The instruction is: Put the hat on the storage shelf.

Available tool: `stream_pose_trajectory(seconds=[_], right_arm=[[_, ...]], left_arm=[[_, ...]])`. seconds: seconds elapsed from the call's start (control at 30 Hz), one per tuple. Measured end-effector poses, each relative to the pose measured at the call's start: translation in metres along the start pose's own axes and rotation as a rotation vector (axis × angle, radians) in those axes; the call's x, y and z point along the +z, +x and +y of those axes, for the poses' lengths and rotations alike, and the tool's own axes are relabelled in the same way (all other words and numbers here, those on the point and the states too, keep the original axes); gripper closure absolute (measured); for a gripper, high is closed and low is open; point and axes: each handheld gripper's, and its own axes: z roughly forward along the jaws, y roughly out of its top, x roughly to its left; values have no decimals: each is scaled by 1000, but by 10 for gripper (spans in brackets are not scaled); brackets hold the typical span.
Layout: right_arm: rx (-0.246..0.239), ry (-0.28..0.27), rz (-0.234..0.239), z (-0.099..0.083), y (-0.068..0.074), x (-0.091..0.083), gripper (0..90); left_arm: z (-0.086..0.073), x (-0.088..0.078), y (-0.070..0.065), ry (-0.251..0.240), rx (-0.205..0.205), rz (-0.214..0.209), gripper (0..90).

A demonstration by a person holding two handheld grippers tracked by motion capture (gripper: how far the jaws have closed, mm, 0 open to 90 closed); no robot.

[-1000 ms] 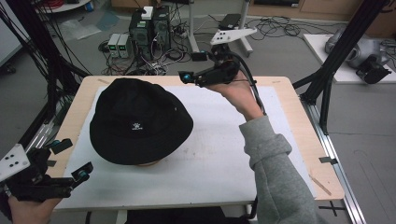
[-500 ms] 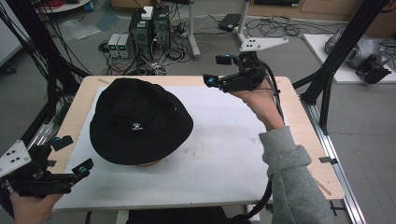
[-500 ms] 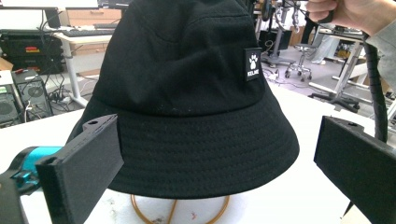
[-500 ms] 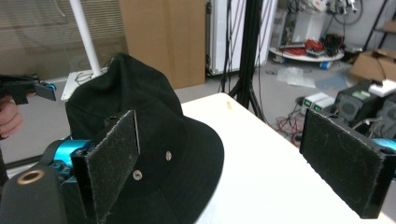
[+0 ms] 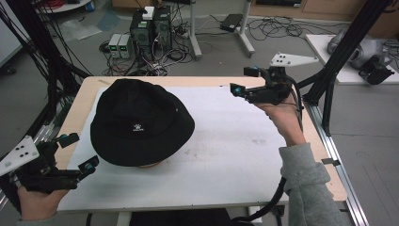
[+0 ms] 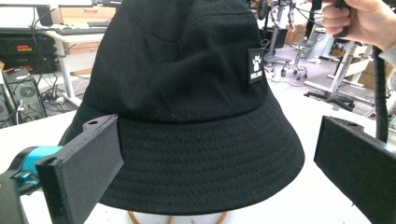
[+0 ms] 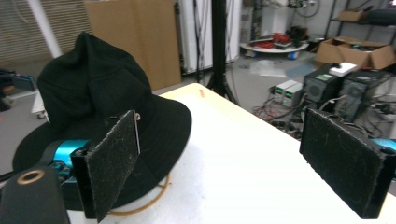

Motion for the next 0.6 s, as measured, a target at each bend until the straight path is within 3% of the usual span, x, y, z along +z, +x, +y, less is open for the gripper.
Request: stream_pose_trajectory(seconds=[0.3,0.47,0.6], right_arm=[[-13,-3,-86,-32,1,-21,100],[4,-6,-137,-50,0,-29,100],[24,-15,-150,-61,-2,-37,100]], left_arm=[[1,2,1,-3,2,7,17],[1,1,2,-5,-2,11,17],[0,1,2,-3,-3,14,17]])
